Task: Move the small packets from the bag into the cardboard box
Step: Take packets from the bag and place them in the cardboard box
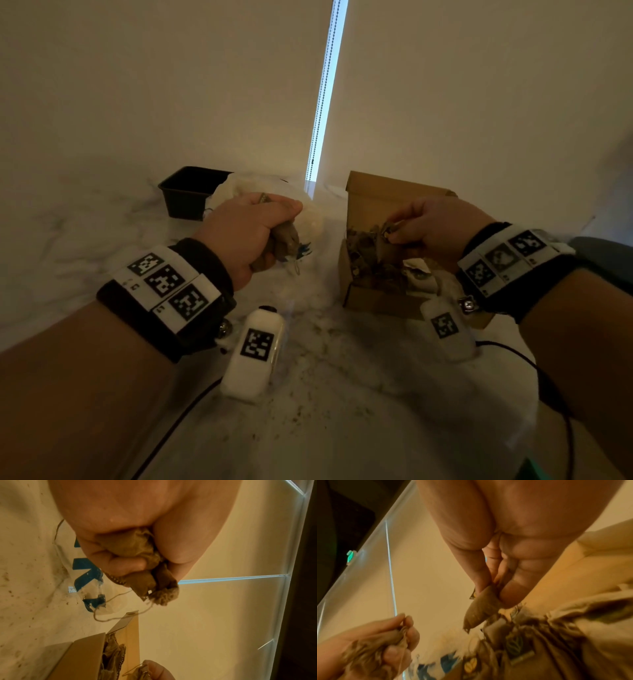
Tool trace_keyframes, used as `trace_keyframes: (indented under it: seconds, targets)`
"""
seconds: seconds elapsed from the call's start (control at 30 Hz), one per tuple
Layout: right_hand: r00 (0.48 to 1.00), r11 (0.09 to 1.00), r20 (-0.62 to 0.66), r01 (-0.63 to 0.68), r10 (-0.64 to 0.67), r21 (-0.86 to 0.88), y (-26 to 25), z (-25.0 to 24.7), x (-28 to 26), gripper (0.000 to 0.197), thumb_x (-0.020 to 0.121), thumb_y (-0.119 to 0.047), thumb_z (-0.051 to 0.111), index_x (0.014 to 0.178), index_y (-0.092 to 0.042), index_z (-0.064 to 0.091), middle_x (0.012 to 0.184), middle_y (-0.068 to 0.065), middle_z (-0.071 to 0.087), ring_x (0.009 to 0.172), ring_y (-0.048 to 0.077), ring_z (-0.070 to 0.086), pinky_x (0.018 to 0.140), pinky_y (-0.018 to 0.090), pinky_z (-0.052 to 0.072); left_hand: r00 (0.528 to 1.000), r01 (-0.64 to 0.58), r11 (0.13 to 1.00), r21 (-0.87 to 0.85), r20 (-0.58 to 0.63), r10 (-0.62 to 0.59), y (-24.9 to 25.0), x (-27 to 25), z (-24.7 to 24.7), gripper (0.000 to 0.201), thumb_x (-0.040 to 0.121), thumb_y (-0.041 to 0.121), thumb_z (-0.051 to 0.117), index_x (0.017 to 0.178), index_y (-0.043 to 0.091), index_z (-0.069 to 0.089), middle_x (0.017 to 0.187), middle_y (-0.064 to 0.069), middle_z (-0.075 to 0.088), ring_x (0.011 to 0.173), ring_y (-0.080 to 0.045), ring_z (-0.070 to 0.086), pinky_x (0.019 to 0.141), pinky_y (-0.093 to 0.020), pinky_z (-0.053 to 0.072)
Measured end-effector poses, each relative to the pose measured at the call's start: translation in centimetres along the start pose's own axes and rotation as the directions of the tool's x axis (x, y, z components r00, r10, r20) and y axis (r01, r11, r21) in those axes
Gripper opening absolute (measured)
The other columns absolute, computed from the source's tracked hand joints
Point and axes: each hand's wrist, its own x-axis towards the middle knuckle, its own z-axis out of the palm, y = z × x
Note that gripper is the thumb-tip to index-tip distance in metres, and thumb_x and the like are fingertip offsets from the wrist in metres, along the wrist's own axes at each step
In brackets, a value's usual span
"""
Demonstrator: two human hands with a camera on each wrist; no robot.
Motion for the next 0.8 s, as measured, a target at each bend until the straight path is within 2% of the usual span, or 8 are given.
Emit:
trace_keyframes:
  seconds: [0.1, 0.2, 0.3, 0.4, 0.5, 0.57, 0.67, 0.8]
  targets:
    - [1.000, 0.985, 0.004, -0.004, 0.004, -0.171, -0.1, 1.0, 0.1, 0.018, 0.079, -0.001, 0.074, 0.088, -0.016, 0.069, 0.094, 0.005, 0.070, 0.087, 0.020, 0.069, 0.072, 0.032, 0.060, 1.000, 0.008, 1.000, 0.017, -0.001, -0.008, -0.2, 0.1, 0.0, 0.034, 0.098, 0.025, 0.062, 0.066, 0.013, 0.063, 0.046, -0.004, 0.057, 0.041, -0.017, 0.046, 0.047, -0.021, 0.024]
    - [0.999, 0.963, 0.025, -0.024, 0.031, -0.267, -0.4, 1.9, 0.2, 0.018, 0.077, -0.008, 0.077, 0.090, -0.019, 0.072, 0.097, 0.003, 0.070, 0.092, 0.021, 0.068, 0.079, 0.037, 0.060, 0.999, 0.038, 0.999, 0.017, 0.010, -0.038, -0.2, 0.1, -0.1, 0.035, 0.098, 0.028, 0.061, 0.069, 0.009, 0.061, 0.045, -0.004, 0.055, 0.042, -0.017, 0.043, 0.045, -0.020, 0.024]
    - [0.999, 0.917, 0.040, -0.004, 0.022, -0.399, -0.9, 2.7, 0.0, 0.014, 0.079, -0.015, 0.077, 0.088, -0.025, 0.072, 0.096, -0.003, 0.067, 0.094, 0.017, 0.062, 0.082, 0.033, 0.057, 0.998, 0.055, 0.998, 0.030, 0.019, -0.056, -0.2, 0.1, -0.2, 0.037, 0.099, 0.030, 0.060, 0.069, 0.008, 0.061, 0.045, -0.003, 0.055, 0.043, -0.016, 0.043, 0.042, -0.018, 0.025]
    - [1.000, 0.854, 0.021, 0.003, 0.009, -0.520, -1.2, 3.2, 0.0, 0.013, 0.081, -0.017, 0.076, 0.093, -0.021, 0.073, 0.091, -0.004, 0.066, 0.089, 0.016, 0.060, 0.081, 0.032, 0.053, 0.996, 0.086, 0.996, -0.004, 0.020, -0.086, 0.0, 0.0, -0.3, 0.032, 0.098, 0.033, 0.061, 0.072, 0.013, 0.061, 0.048, 0.000, 0.055, 0.045, -0.015, 0.044, 0.041, -0.017, 0.026]
    - [0.996, 0.881, 0.034, -0.061, 0.087, -0.470, -1.2, 3.7, 0.1, 0.009, 0.082, -0.012, 0.074, 0.088, -0.018, 0.070, 0.079, 0.003, 0.068, 0.070, 0.018, 0.063, 0.064, 0.029, 0.055, 0.985, 0.171, 0.982, -0.079, 0.019, -0.170, 0.2, 0.0, -0.5, 0.029, 0.093, 0.045, 0.063, 0.078, 0.020, 0.063, 0.059, 0.002, 0.059, 0.046, -0.010, 0.049, 0.038, -0.016, 0.031]
    - [0.996, 0.874, 0.032, -0.059, 0.085, -0.483, -1.6, 3.6, -0.2, 0.011, 0.081, -0.014, 0.074, 0.092, -0.015, 0.071, 0.079, 0.005, 0.068, 0.067, 0.018, 0.062, 0.056, 0.028, 0.051, 0.971, 0.238, 0.962, -0.131, 0.025, -0.237, 0.5, 0.0, -0.6, 0.031, 0.090, 0.052, 0.065, 0.082, 0.022, 0.064, 0.063, 0.003, 0.062, 0.046, -0.009, 0.054, 0.038, -0.017, 0.035]
    - [0.999, 0.869, -0.008, 0.035, -0.044, -0.494, -3.0, 2.8, -0.5, 0.012, 0.080, -0.018, 0.073, 0.091, -0.016, 0.069, 0.083, 0.005, 0.065, 0.071, 0.016, 0.057, 0.059, 0.029, 0.048, 0.952, 0.305, 0.930, -0.204, 0.038, -0.304, 0.6, 0.0, -0.8, 0.035, 0.090, 0.056, 0.062, 0.083, 0.022, 0.065, 0.069, 0.002, 0.063, 0.048, -0.009, 0.056, 0.038, -0.015, 0.036]
    - [0.979, 0.967, -0.040, 0.190, -0.199, -0.168, -4.8, 3.7, -0.6, 0.010, 0.078, -0.019, 0.075, 0.084, -0.022, 0.067, 0.071, -0.001, 0.061, 0.063, 0.015, 0.056, 0.058, 0.031, 0.047, 0.936, 0.348, 0.890, -0.295, 0.064, -0.345, 0.8, 0.3, -0.9, 0.030, 0.093, 0.048, 0.060, 0.083, 0.020, 0.065, 0.066, 0.001, 0.064, 0.047, -0.010, 0.058, 0.037, -0.015, 0.037]
